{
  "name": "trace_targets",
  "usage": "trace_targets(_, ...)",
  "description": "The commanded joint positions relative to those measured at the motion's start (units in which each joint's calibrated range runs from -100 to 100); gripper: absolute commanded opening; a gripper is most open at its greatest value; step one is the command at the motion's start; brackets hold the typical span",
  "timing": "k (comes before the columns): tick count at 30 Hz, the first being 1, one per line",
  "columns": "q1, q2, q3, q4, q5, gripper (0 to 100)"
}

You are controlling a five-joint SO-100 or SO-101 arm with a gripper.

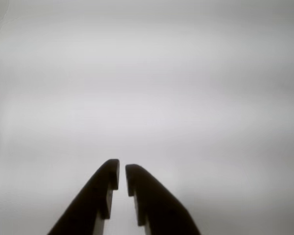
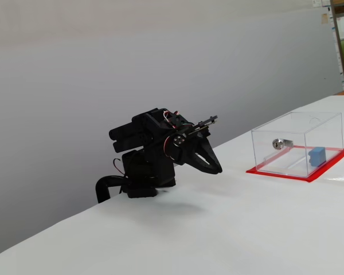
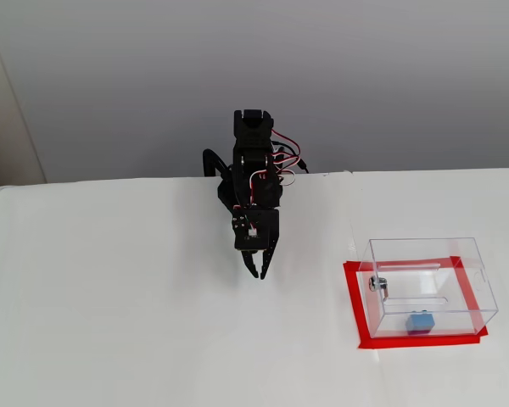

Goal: Pick the blue lego brick and place it into the transparent box

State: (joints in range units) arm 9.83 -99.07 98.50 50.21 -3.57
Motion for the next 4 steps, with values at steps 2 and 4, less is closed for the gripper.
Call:
trace_targets(2,-0.11,-0.68,0.87,0.26,-0.04,1)
trace_targets(4,-0.11,-0.68,0.87,0.26,-0.04,1)
